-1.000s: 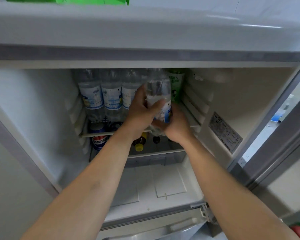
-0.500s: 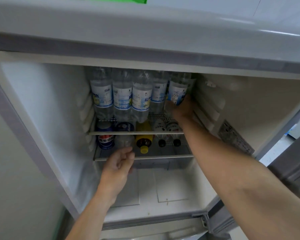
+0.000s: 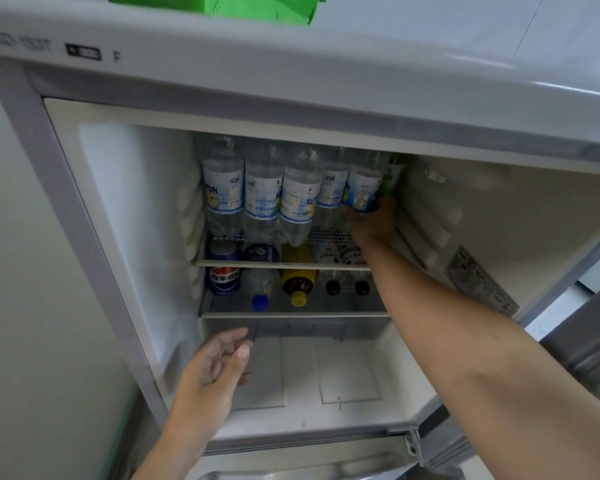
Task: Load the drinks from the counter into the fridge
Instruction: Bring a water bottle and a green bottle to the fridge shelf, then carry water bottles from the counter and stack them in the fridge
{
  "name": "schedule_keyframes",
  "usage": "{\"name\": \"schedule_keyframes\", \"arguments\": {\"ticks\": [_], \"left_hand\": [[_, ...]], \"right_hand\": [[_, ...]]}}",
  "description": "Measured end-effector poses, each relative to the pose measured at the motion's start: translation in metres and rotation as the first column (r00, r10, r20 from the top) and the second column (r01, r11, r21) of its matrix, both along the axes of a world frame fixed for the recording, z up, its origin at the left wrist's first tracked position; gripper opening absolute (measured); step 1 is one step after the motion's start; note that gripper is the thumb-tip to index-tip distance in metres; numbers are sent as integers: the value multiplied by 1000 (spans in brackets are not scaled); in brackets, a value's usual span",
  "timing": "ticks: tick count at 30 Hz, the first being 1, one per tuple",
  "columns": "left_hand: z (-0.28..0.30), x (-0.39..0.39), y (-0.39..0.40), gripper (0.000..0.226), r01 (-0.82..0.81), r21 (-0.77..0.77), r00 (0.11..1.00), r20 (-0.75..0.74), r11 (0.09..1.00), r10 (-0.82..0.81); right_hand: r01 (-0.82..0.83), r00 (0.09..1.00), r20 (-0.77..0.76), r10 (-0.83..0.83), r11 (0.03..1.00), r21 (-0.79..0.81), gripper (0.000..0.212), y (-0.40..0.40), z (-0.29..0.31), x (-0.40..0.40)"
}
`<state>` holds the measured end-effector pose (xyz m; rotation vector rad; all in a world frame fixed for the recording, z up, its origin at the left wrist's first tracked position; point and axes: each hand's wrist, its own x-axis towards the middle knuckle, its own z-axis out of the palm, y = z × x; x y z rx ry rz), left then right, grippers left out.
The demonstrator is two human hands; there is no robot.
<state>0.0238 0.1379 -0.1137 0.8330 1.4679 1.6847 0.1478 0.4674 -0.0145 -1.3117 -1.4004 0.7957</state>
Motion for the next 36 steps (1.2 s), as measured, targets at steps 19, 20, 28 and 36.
{"name": "schedule_keyframes", "arguments": {"ticks": [19, 20, 28, 36], "left_hand": [[-82, 10, -83, 9, -83, -204, 994, 47, 976, 94], [-83, 15, -87, 8, -68, -216, 996, 41, 974, 79], [-105, 70, -114, 6, 4, -349, 990, -129, 937, -53], [-158, 158, -183, 4, 180, -550, 927, -182, 816, -327]], "right_hand": [[-29, 999, 12, 31, 995, -97, 12, -229, -96, 104], [-16, 1000, 10, 17, 993, -121, 11, -241, -102, 114], [137, 990, 0, -143, 949, -284, 10, -342, -154, 214], [348, 926, 88, -368, 740, -575, 19, -500, -244, 376]]}}
